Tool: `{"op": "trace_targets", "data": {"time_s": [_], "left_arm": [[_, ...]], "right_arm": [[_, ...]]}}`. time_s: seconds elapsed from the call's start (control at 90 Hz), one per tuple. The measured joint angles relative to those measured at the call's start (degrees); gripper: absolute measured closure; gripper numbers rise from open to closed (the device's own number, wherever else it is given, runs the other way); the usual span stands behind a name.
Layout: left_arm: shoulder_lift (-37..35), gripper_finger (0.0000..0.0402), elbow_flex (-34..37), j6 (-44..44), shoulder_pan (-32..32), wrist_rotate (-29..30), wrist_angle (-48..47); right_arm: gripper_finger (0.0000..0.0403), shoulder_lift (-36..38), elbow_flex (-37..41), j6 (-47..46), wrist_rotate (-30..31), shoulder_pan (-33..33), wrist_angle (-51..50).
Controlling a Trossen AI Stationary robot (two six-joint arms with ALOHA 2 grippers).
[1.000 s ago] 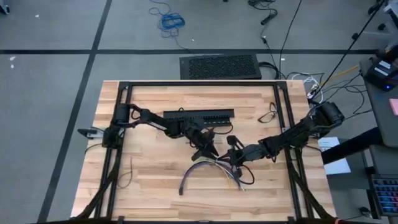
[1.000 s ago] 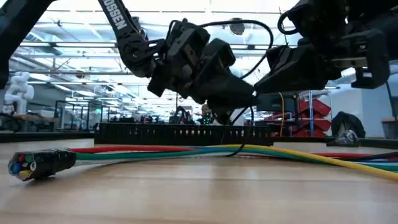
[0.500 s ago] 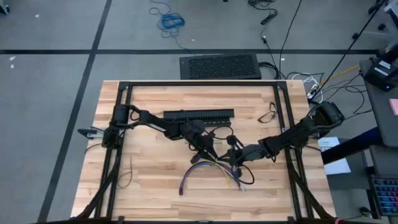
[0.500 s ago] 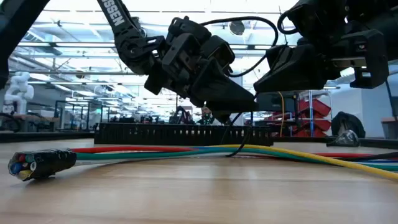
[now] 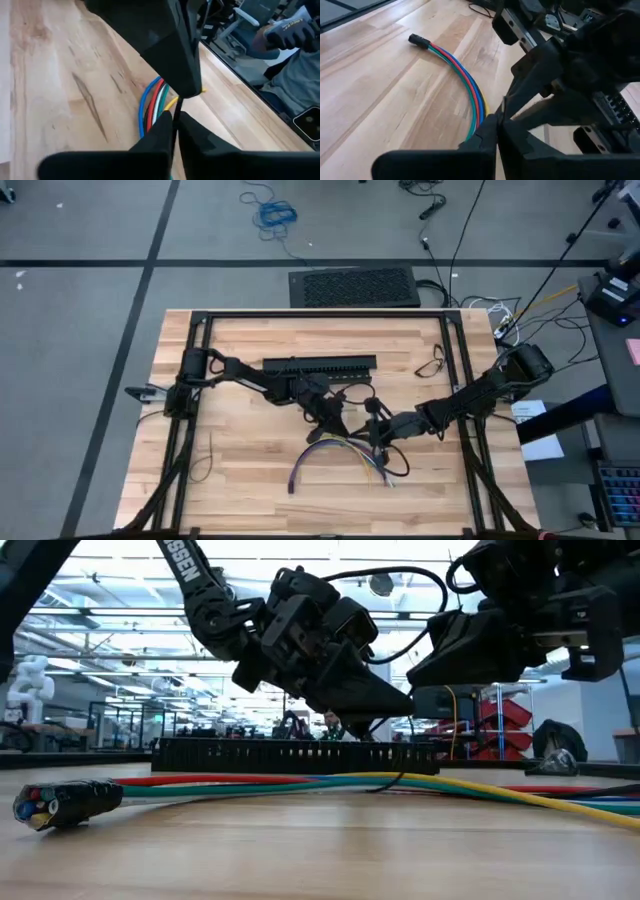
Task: Ziptie cables
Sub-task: Wrap the cables together using a zip tie
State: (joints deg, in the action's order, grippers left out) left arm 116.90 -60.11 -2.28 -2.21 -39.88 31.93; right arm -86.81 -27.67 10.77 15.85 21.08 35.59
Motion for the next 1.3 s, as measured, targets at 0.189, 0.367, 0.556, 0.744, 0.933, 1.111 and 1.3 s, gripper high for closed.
{"op": "trace_targets", "data": {"time_s": [0.189, 0.367, 0.556, 0.744, 0.933, 1.111, 1.3], "left_arm": [[0.0, 0.0396, -0.1, 1.1, -0.1, 0.1, 0.6], [0.0, 0.0398, -0.1, 1.9, 0.0, 0.5, 0.6], [0.0, 0.0398, -0.1, 4.6, 0.3, 2.4, 0.7], [0.0, 0.0399, -0.1, 4.5, 0.3, 3.8, 1.9], [1.1, 0.0399, -0.1, 4.1, 0.9, 4.4, 2.1], [4.2, 0.0399, -0.1, 2.9, 1.9, 4.5, 3.4], [5.7, 0.0399, -0.1, 1.3, 2.3, 3.7, 7.1]], "right_arm": [[0.0403, 3.2, 0.1, 1.6, 4.3, 0.1, -1.7], [0.0403, 8.6, 0.1, 2.1, 9.2, 0.1, -5.2], [0.0403, 12.3, -2.8, 0.0, 14.5, 0.1, -15.9], [0.0403, 10.0, -12.7, -2.4, 21.8, 0.1, -33.4], [0.0403, 8.0, -18.9, -5.5, 26.6, 0.1, -42.9], [0.0403, 7.6, -21.4, -10.7, 31.6, 0.1, -50.1], [0.0403, 7.6, -21.7, -14.4, 36.9, -0.4, -52.2]]}}
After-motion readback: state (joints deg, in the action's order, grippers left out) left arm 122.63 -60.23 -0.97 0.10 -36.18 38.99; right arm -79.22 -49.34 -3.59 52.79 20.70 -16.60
